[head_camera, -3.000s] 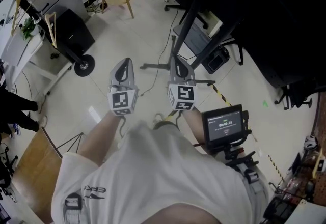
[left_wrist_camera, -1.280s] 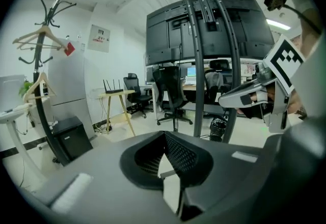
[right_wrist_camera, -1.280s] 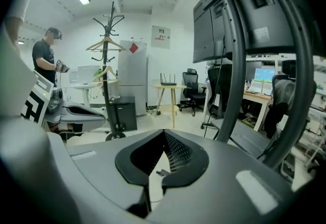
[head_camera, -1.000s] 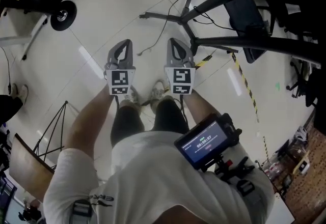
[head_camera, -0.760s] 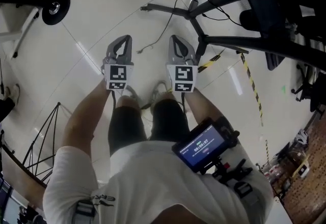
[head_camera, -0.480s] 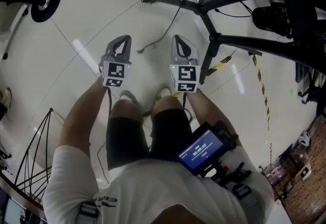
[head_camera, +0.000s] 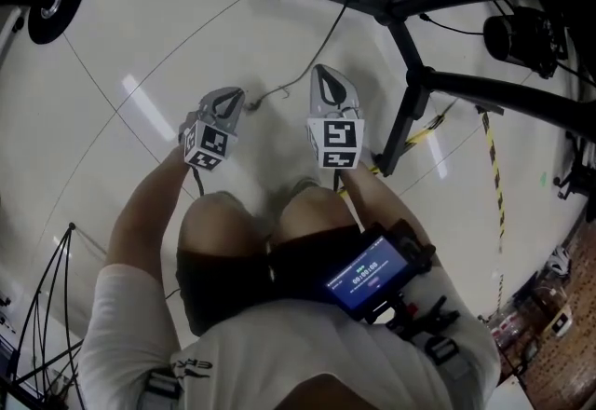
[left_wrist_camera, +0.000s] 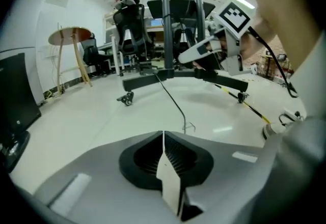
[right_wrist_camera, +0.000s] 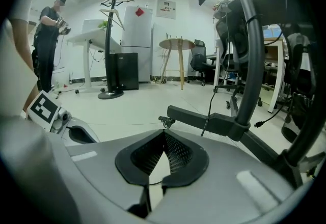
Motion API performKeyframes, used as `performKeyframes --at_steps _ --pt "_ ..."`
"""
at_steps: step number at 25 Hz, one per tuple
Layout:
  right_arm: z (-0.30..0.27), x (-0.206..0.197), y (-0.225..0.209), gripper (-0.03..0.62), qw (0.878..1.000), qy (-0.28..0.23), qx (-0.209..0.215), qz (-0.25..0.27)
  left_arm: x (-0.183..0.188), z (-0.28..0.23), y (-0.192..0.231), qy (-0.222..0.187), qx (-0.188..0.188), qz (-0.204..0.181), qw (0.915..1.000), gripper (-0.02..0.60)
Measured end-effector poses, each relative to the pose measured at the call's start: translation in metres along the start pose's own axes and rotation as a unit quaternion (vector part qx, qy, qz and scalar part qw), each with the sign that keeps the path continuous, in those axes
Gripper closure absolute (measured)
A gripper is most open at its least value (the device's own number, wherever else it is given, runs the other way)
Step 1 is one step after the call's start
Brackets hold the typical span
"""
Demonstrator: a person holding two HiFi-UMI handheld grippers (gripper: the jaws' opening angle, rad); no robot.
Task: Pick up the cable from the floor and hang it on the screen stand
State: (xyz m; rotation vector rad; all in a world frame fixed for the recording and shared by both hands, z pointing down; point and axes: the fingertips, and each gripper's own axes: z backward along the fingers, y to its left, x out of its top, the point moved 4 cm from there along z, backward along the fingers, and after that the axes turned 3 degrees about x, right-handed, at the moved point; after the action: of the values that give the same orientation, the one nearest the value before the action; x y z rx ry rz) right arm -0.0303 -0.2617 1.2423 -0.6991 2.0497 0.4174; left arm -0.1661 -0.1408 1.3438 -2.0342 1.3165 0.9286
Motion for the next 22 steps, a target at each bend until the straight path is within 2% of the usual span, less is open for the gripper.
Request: performKeyframes --at_steps 2,5,9,13,16,18,22 --pt "-0.008 -0.008 0.001 0.58 1.0 -0.001 0.001 0.001 -0.016 -0.007 -0.015 0.012 -0.04 -0.011 0.9991 0.571" --pt "-0.015 -0.014 0.002 0.58 1.0 0.003 -0.002 0.0 -0.031 -0.015 -0.031 0.027 -0.091 -0.031 0.995 0.47" --pt "-0.021 -0.019 0.003 0.58 1.0 0.006 -0.002 0.001 -0.043 -0.028 -0.041 0.049 -0.127 -0.062 0.9887 0.397" --pt "-0.022 -0.02 0.002 0.58 1.0 0.009 -0.004 0.002 -0.048 -0.039 -0.046 0.059 -0.134 -0.102 0.984 0.391" --pt "-0.022 -0.021 -0.001 0.58 1.0 0.012 -0.009 0.002 -0.047 -0.044 -0.049 0.052 -0.135 -0.116 0.9827 0.409" --pt "-0.022 -0.021 -0.003 0.58 1.0 0.011 -0.012 0.001 -0.046 -0.045 -0.051 0.049 -0.134 -0.121 0.9824 0.46" --pt "-0.022 -0.021 -0.004 0.58 1.0 0.011 -0.014 0.001 -0.047 -0.045 -0.051 0.053 -0.138 -0.106 0.9833 0.466"
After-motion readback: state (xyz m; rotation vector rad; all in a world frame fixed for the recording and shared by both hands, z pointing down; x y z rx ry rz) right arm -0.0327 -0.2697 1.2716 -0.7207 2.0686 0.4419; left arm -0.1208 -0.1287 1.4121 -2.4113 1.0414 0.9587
